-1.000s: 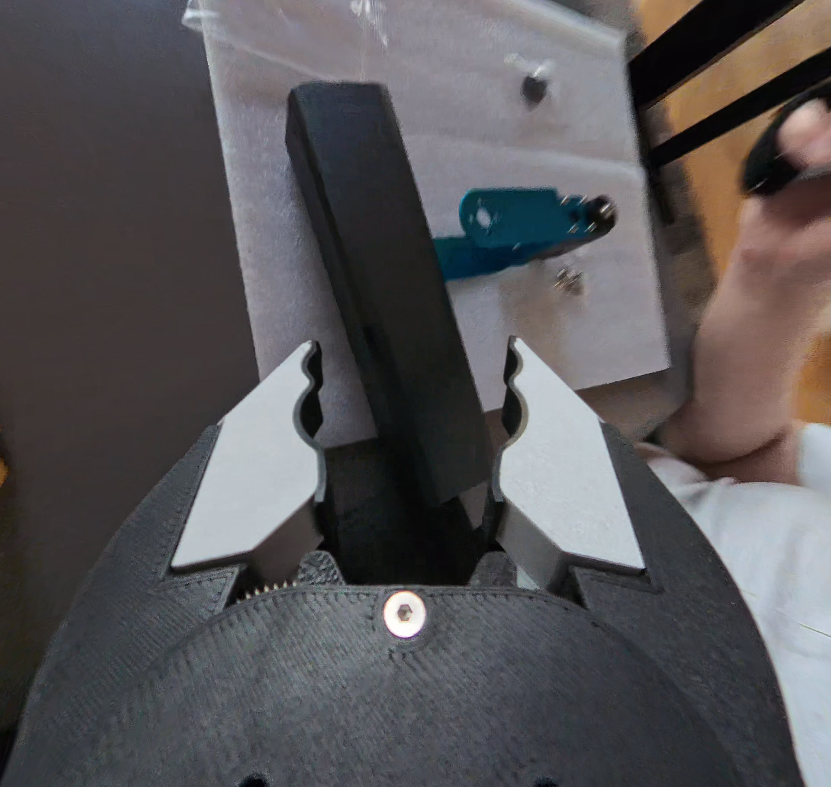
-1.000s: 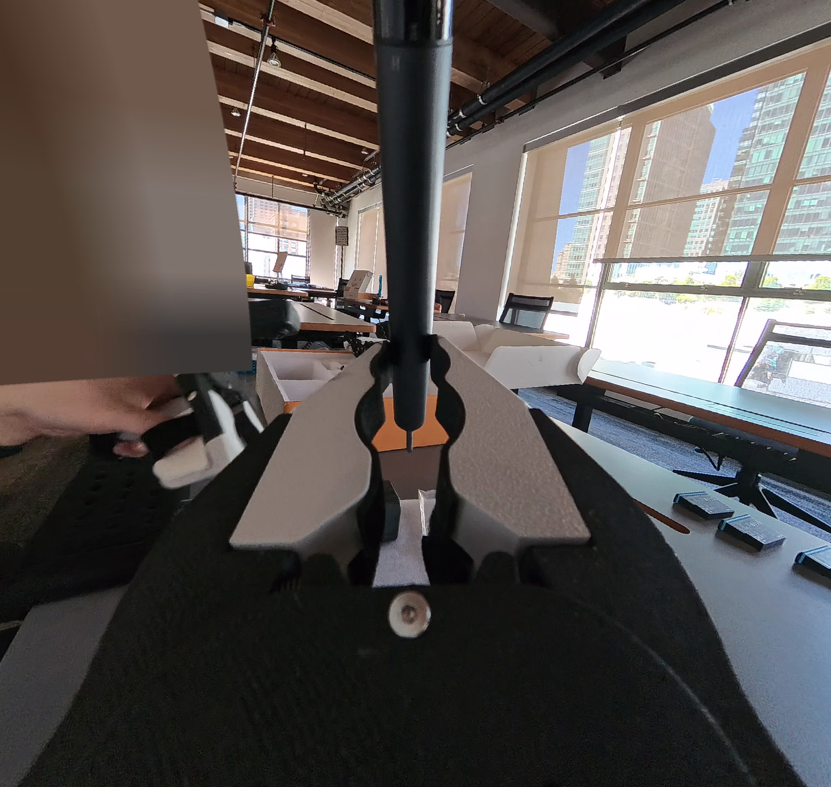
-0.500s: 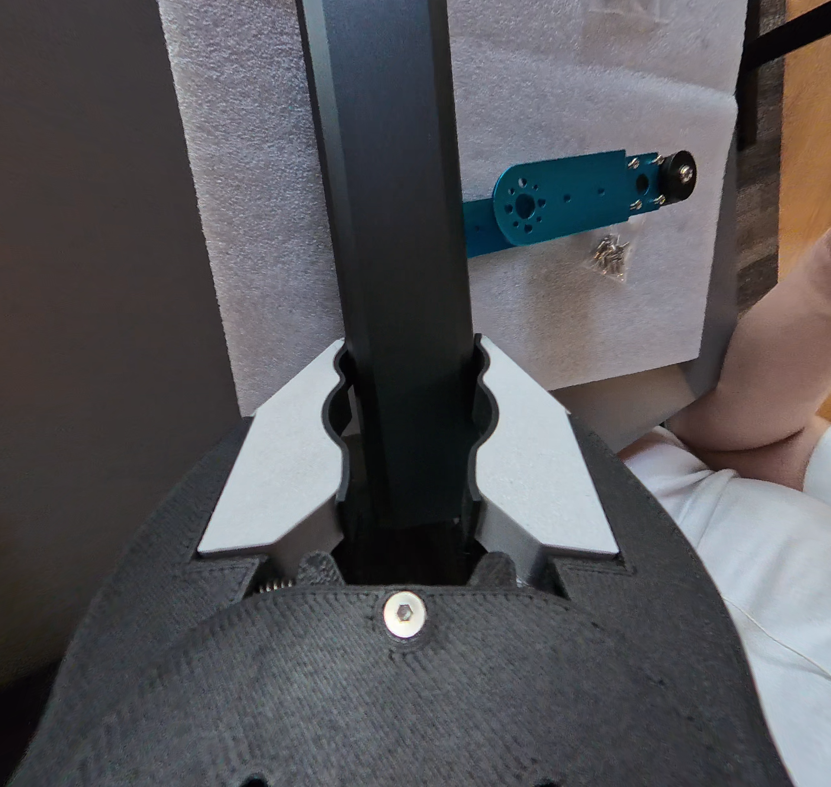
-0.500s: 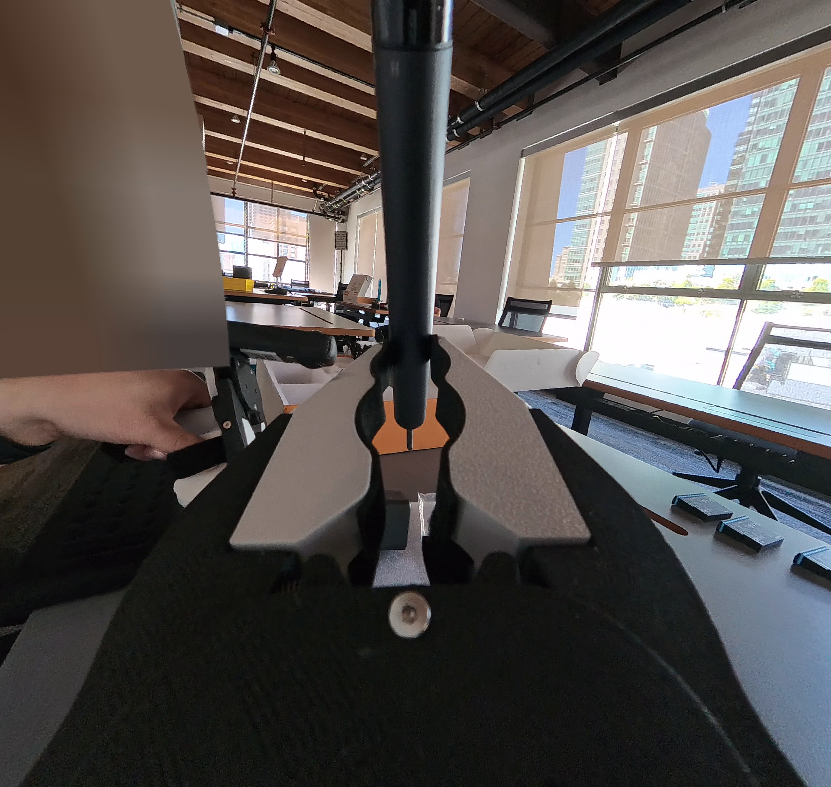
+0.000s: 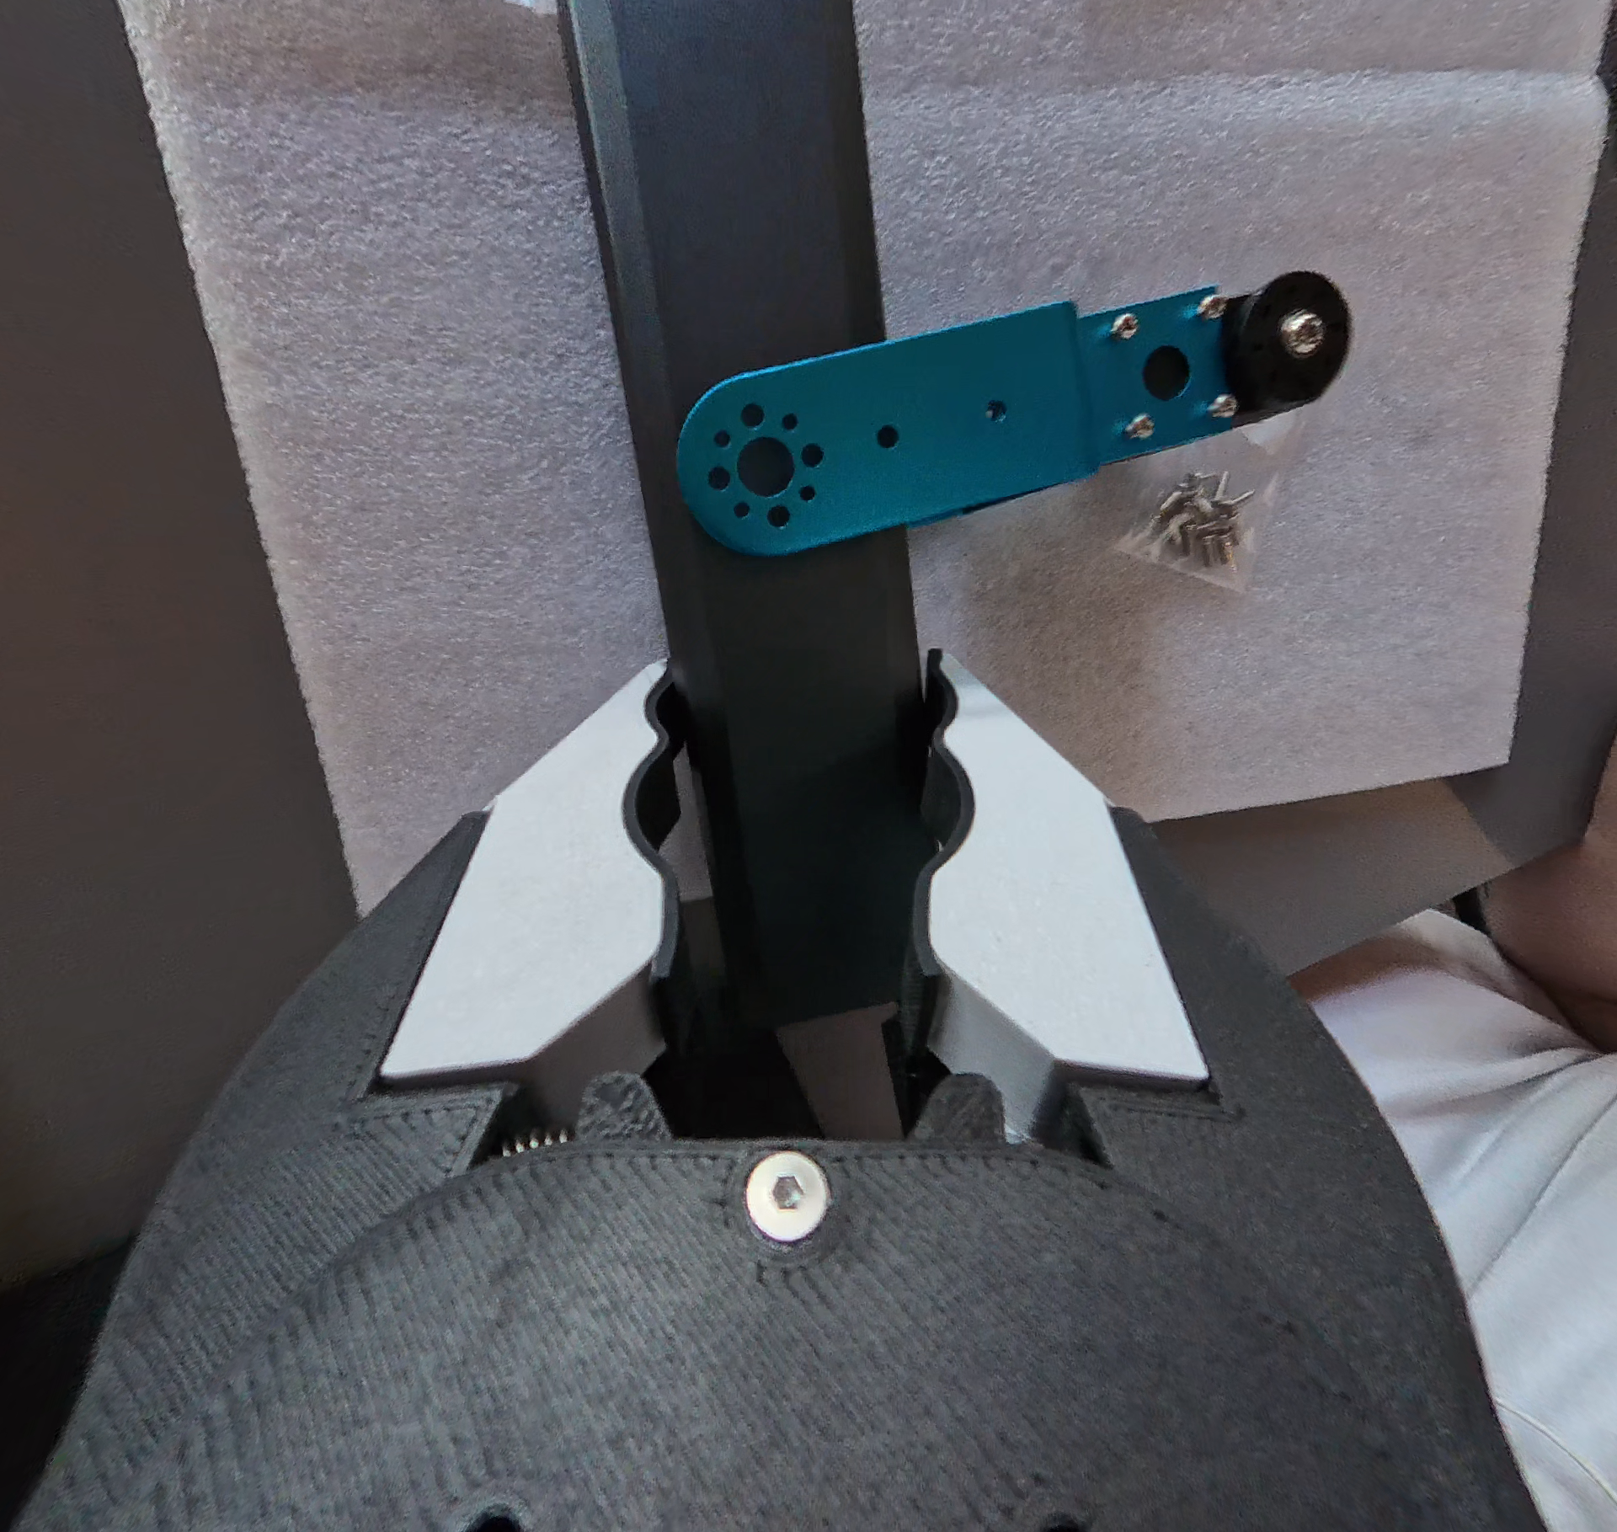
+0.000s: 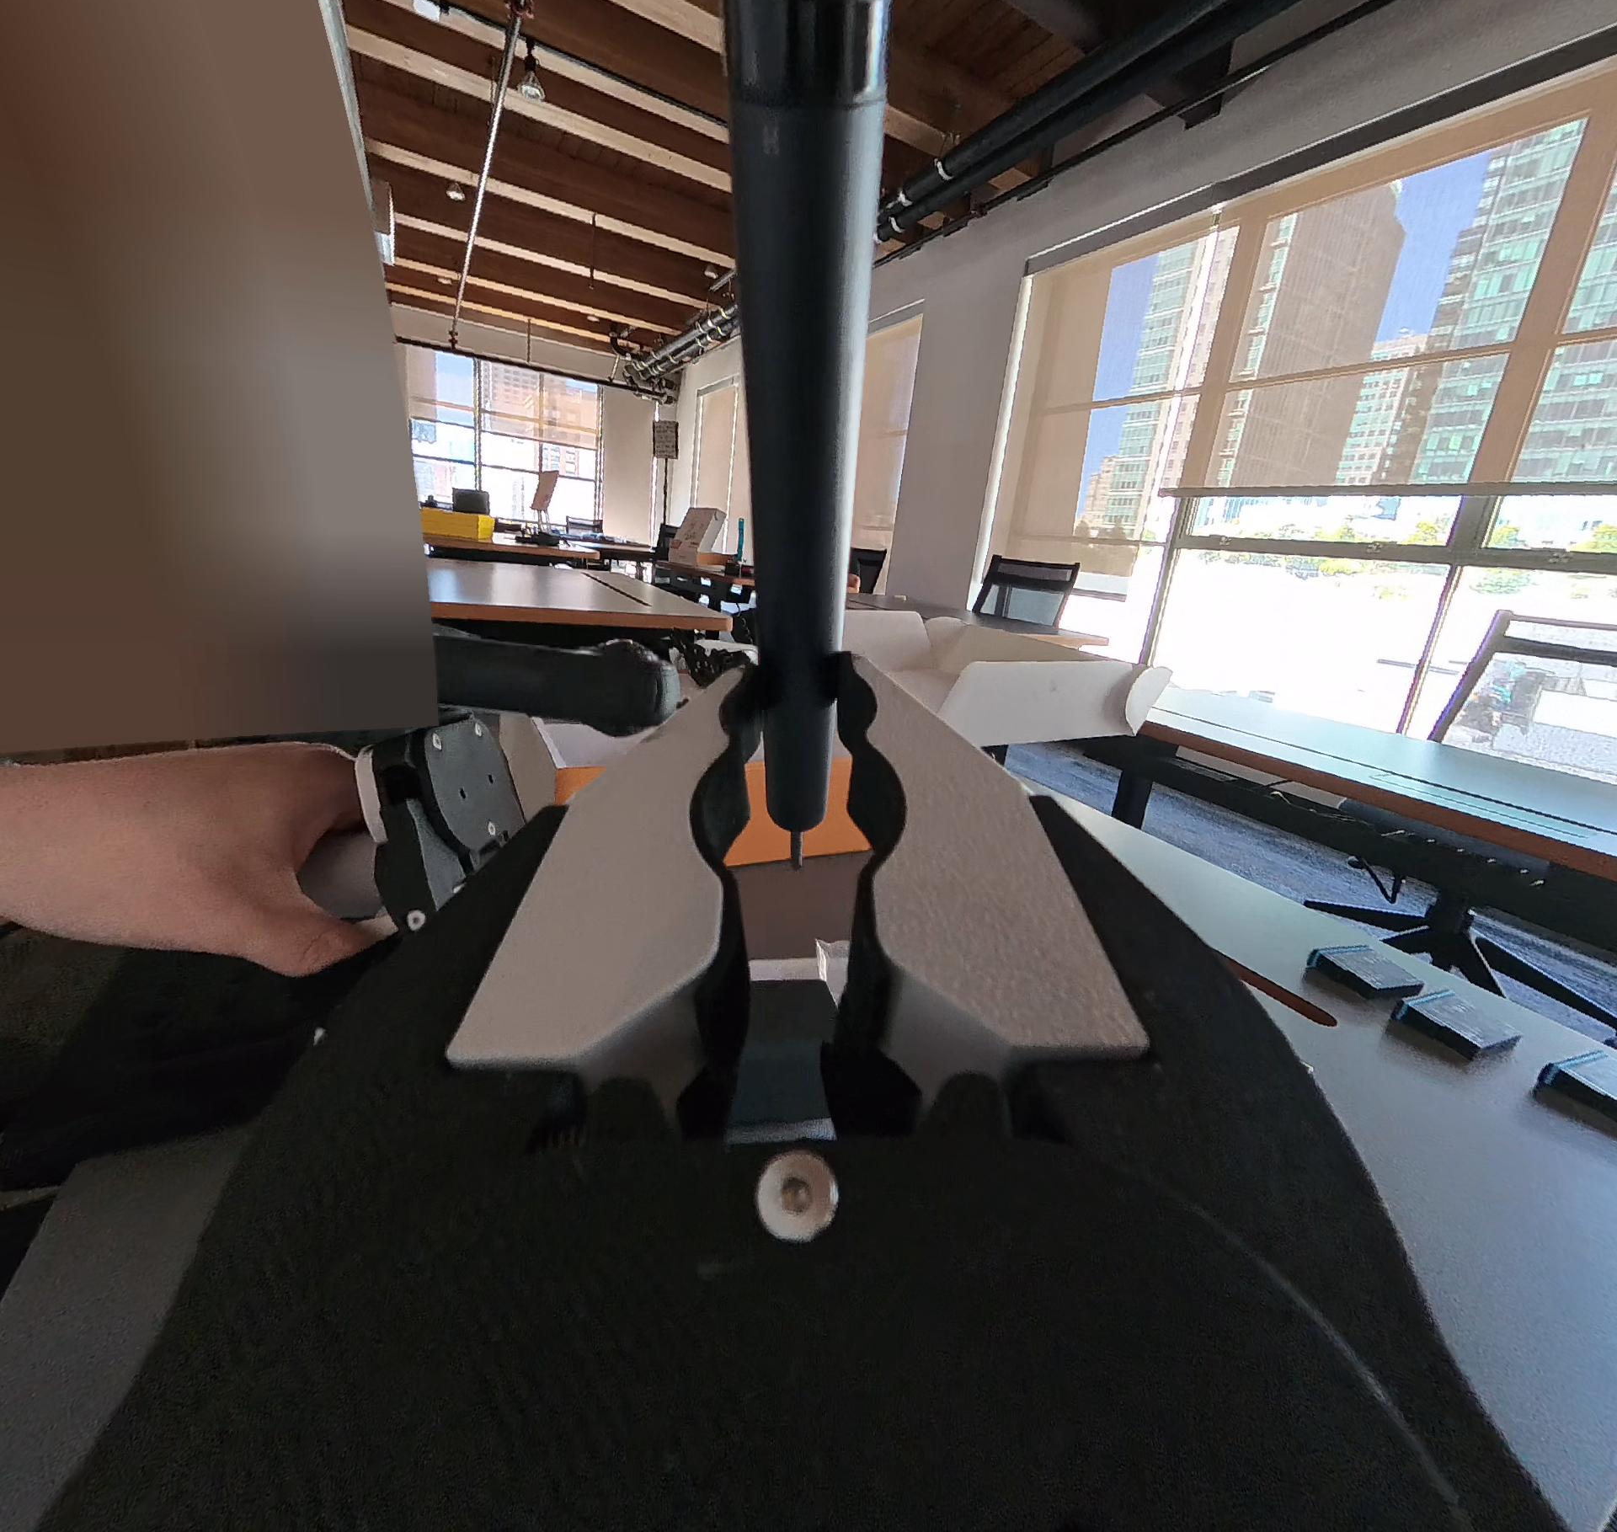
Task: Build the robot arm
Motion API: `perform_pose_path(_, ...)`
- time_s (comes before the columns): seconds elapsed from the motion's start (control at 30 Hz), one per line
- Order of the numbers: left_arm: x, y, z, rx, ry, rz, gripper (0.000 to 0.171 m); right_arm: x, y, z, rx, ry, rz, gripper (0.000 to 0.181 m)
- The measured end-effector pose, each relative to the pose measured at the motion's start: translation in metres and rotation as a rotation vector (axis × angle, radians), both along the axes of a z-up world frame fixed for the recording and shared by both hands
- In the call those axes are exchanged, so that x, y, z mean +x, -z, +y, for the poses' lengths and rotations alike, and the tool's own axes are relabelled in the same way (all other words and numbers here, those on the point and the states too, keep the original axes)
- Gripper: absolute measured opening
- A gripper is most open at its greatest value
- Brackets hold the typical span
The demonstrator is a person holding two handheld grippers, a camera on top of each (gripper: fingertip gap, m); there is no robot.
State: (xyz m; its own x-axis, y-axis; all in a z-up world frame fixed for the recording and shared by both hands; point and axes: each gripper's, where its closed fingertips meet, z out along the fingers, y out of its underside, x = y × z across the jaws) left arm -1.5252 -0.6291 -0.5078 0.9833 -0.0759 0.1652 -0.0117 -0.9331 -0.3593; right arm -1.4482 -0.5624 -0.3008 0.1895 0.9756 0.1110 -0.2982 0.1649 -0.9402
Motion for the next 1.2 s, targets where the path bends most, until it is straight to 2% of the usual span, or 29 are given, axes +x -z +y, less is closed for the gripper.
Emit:
perform_pose_path(0.13,0.008,-0.017,-0.005,0.052,0.032,-0.111,0.064,-0.003,0.004,0.002,-0.02,0.001,-0.037,0.016)
perform_pose_path(0.23,-0.007,-0.043,-0.006,0.157,0.051,-0.124,0.062,-0.008,0.012,0.005,-0.068,-0.015,-0.11,0.016)
perform_pose_path(0.27,-0.011,-0.056,-0.002,0.218,0.063,-0.132,0.056,-0.01,0.014,0.005,-0.081,-0.02,-0.137,0.016)
perform_pose_path(0.33,-0.017,-0.087,0.013,0.383,0.111,-0.182,0.05,-0.013,0.018,0.0,-0.102,-0.037,-0.201,0.016)
perform_pose_path(0.43,-0.009,-0.132,0.033,0.587,0.273,-0.338,0.048,-0.018,0.029,-0.006,-0.103,-0.034,-0.322,0.017)
perform_pose_path(0.57,-0.002,-0.177,0.057,0.834,0.46,-0.431,0.041,-0.018,0.036,-0.013,-0.115,-0.02,-0.412,0.017)
perform_pose_path(0.63,0.006,-0.216,0.057,1.117,0.564,-0.42,0.026,-0.018,0.039,-0.014,-0.14,-0.024,-0.436,0.016)
perform_pose_path(0.67,0.007,-0.229,0.056,1.244,0.571,-0.385,0.026,-0.017,0.04,-0.014,-0.149,-0.021,-0.448,0.016)
perform_pose_path(0.7,0.007,-0.239,0.058,1.353,0.552,-0.335,0.023,-0.017,0.042,-0.014,-0.156,-0.014,-0.462,0.016)
perform_pose_path(0.73,0.014,-0.241,0.057,1.39,0.602,-0.303,0.014,-0.017,0.043,-0.013,-0.163,-0.006,-0.473,0.016)
perform_pose_path(0.77,0.024,-0.235,0.059,1.335,0.672,-0.299,0.015,-0.017,0.045,-0.013,-0.168,0.003,-0.485,0.016)
perform_pose_path(0.83,0.043,-0.221,0.067,1.134,0.777,-0.361,0.044,-0.018,0.047,-0.011,-0.169,0.027,-0.506,0.016)
perform_pose_path(0.87,0.052,-0.219,0.069,1.051,0.831,-0.408,0.054,-0.018,0.047,-0.01,-0.169,0.041,-0.51,0.016)
perform_pose_path(0.9,0.06,-0.222,0.068,0.994,0.894,-0.463,0.057,-0.018,0.046,-0.009,-0.169,0.05,-0.512,0.017)
perform_pose_path(0.97,0.07,-0.235,0.073,0.954,0.962,-0.544,0.061,-0.017,0.047,-0.008,-0.173,0.072,-0.515,0.017)
perform_pose_path(1.07,0.075,-0.238,0.08,0.879,1.007,-0.605,0.066,-0.015,0.048,-0.008,-0.182,0.091,-0.509,0.017)
perform_pose_path(1.13,0.081,-0.238,0.068,0.89,1.053,-0.726,0.061,-0.015,0.051,-0.01,-0.197,0.083,-0.511,0.016)
perform_pose_path(1.2,0.082,-0.225,0.065,0.844,1.091,-0.728,0.047,-0.015,0.054,-0.009,-0.203,0.088,-0.522,0.016)
